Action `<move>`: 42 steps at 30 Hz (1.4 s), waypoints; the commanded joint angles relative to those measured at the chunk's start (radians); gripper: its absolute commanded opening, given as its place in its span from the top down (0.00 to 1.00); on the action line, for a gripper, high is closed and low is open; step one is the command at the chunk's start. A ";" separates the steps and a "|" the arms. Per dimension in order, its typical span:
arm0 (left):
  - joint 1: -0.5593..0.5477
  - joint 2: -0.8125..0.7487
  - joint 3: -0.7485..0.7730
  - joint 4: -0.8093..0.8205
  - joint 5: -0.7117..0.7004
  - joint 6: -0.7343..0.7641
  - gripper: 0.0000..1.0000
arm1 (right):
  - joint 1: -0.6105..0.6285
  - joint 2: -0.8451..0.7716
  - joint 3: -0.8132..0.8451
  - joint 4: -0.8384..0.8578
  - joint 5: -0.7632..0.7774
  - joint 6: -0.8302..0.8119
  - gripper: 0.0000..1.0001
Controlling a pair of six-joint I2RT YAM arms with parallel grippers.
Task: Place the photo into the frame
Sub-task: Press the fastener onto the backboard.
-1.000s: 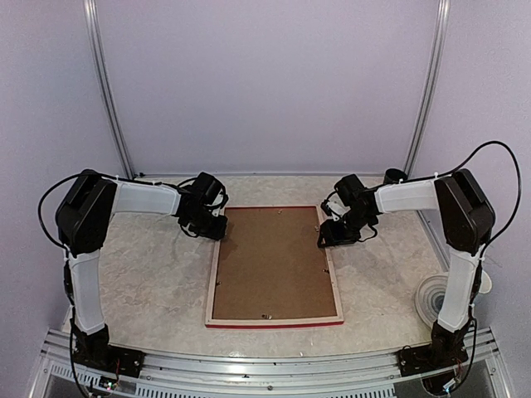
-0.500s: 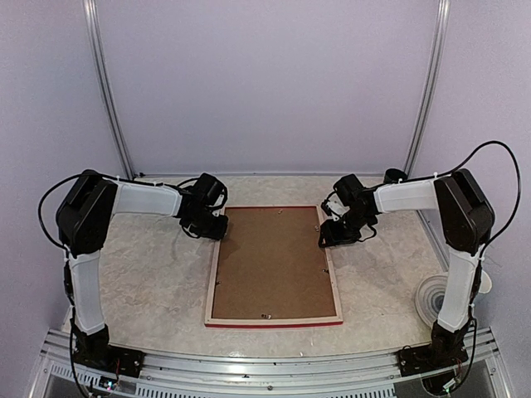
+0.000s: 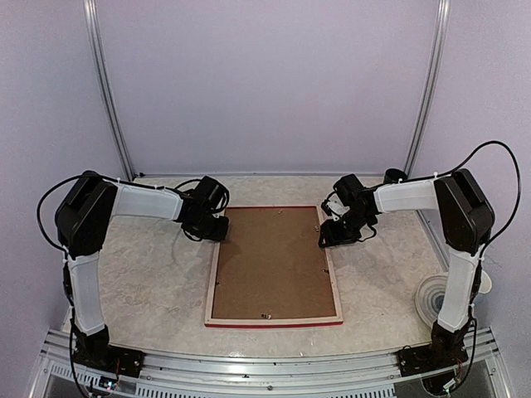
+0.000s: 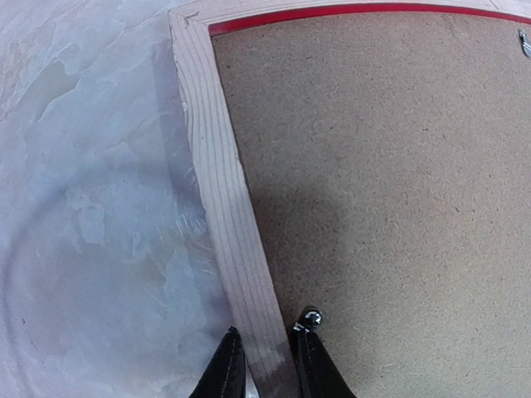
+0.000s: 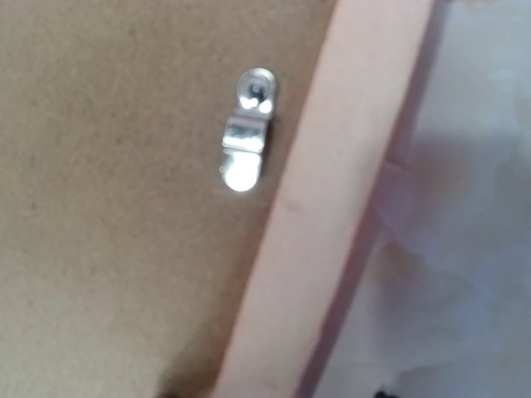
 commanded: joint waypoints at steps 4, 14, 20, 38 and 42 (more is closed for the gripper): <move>0.006 -0.073 -0.056 0.046 0.003 -0.025 0.64 | 0.006 0.024 0.010 -0.025 0.005 -0.006 0.44; 0.020 -0.155 -0.098 0.141 0.038 -0.073 0.40 | 0.006 0.017 0.011 -0.025 -0.002 -0.007 0.43; 0.027 -0.162 -0.140 0.179 0.061 -0.072 0.30 | 0.006 0.000 0.015 -0.016 -0.035 -0.003 0.39; 0.098 -0.133 -0.313 0.459 0.282 -0.107 0.01 | -0.039 -0.039 0.108 -0.014 -0.035 0.045 0.27; 0.099 -0.123 -0.323 0.485 0.296 -0.098 0.01 | -0.046 -0.001 0.181 -0.038 -0.031 0.041 0.28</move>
